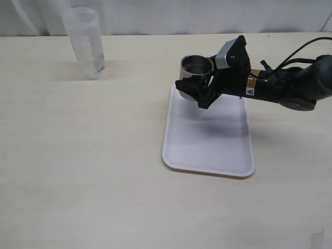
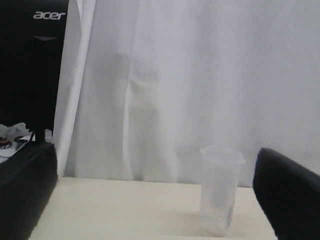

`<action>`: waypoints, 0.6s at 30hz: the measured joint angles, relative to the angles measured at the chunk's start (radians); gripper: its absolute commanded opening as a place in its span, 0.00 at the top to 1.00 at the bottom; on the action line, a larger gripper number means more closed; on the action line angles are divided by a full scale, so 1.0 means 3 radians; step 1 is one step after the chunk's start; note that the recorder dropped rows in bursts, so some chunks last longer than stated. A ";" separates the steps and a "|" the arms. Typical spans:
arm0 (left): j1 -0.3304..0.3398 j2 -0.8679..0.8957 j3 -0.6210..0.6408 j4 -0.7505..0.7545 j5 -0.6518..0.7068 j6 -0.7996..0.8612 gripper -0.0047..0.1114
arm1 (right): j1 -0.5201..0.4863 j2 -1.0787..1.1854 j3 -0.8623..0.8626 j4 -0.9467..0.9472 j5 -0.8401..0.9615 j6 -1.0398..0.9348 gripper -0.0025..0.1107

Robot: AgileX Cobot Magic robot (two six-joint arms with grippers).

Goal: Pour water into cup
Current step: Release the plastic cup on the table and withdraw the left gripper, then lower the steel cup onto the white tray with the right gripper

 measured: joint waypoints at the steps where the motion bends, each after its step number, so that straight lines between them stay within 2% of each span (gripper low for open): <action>1: 0.0000 -0.0011 0.0054 -0.0018 0.0037 0.0000 0.08 | 0.0000 0.0000 0.0000 0.0000 -0.0007 -0.0007 0.94; 5: 0.0000 -0.0017 0.0200 0.0034 0.0037 -0.0006 0.08 | 0.0000 0.0000 0.0000 0.0000 -0.0019 -0.0007 0.94; 18: 0.0000 -0.0017 0.0206 0.0105 0.0141 -0.0013 0.08 | 0.0000 0.0000 0.0000 0.0000 -0.0031 -0.0033 0.94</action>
